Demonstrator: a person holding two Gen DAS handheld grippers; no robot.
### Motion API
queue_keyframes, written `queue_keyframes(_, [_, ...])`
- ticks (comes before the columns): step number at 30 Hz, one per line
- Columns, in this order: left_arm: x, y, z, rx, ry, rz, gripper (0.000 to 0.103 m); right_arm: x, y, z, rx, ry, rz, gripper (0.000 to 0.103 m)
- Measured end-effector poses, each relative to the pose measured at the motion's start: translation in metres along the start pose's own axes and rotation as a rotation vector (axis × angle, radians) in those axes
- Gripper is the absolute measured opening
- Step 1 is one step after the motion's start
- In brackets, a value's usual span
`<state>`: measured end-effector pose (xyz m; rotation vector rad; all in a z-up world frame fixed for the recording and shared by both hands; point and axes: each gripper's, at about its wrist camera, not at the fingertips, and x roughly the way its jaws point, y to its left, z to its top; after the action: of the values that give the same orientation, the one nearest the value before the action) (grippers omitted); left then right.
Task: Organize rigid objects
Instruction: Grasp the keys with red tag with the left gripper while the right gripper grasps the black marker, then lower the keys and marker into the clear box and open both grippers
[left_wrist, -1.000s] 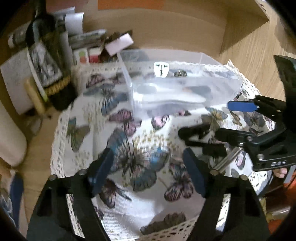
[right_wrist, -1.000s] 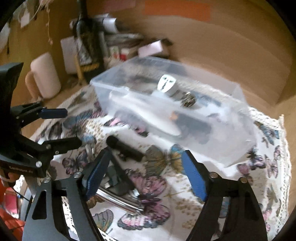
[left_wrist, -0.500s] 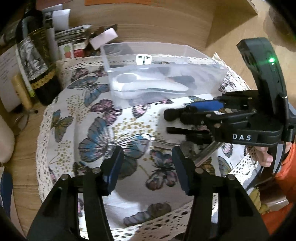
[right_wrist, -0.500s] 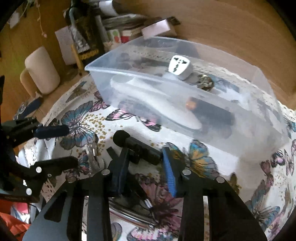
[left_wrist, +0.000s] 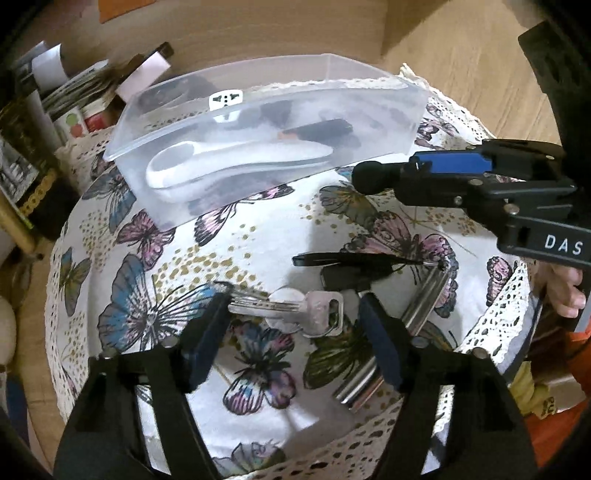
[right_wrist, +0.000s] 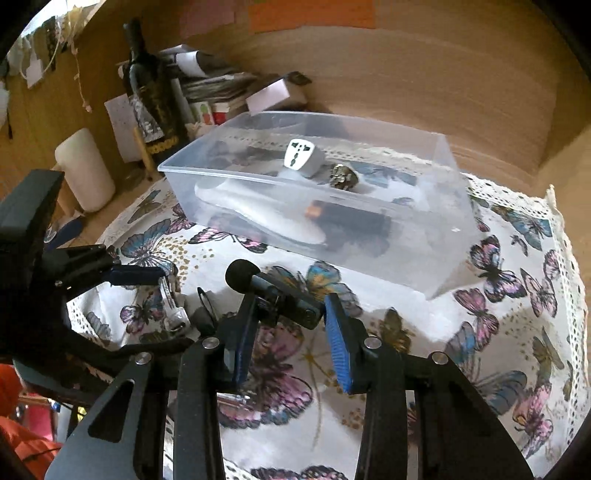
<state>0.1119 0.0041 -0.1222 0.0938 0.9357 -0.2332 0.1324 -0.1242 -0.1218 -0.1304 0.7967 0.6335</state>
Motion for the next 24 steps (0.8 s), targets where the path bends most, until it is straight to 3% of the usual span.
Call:
queue_keyframes(8, [-0.008,0.003,0.0,-0.04,-0.044,0.009,0.061,-0.006,-0.01,-0.002,0.025,-0.025,0.002,0.033])
queue_keyframes(14, [-0.04,0.008,0.008,-0.061,-0.152,0.052,0.061,-0.021,-0.01,0.004,0.02,-0.076,-0.014,0.033])
queue_keyframes(24, [-0.081,0.027,0.041,-0.137,-0.306,0.032,0.061,-0.05,-0.013,0.03,0.022,-0.194,-0.031,0.033])
